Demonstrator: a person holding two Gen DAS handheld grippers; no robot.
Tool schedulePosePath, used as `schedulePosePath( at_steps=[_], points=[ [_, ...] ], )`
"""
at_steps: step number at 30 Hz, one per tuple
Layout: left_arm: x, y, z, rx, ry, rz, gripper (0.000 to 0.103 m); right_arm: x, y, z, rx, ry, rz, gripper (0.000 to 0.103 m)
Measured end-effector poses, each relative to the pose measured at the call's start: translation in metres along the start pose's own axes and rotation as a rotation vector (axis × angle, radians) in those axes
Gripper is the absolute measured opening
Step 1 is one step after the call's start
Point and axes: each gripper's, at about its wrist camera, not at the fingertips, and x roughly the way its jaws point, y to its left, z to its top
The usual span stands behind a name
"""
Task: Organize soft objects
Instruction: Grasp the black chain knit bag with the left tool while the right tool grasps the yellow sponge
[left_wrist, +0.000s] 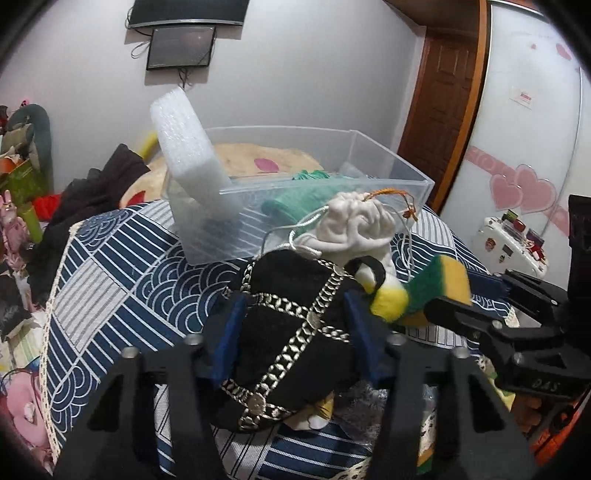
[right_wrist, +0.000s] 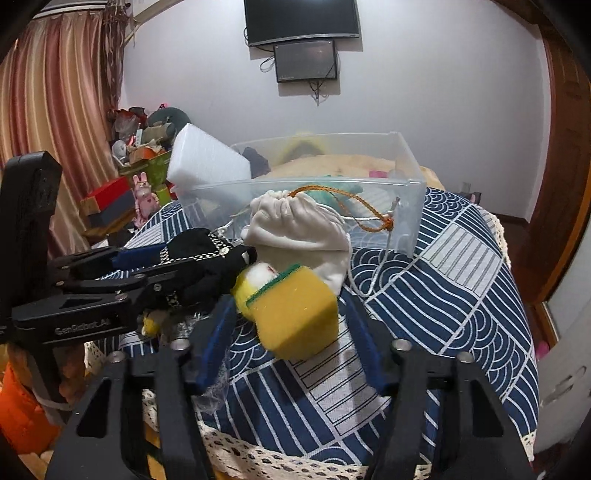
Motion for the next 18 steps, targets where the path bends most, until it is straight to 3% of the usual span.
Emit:
schedulePosePath(
  at_steps=[1,7,18],
  points=[
    [0.001,0.000,-0.001,-0.001,0.004,-0.008,0.034,0.000,0.001,0.001,-0.001,-0.001,0.007,0.046],
    [-0.006,0.005,-0.005,-0.014,-0.009,-0.011,0.024,-0.002,0.008,0.001,-0.021,-0.015,-0.004,0.038],
    [-0.048,0.007,0.008,-0.036,-0.122,-0.029,0.023,-0.025,0.003,0.012,-0.007,-0.087,-0.029,0.037]
  ],
)
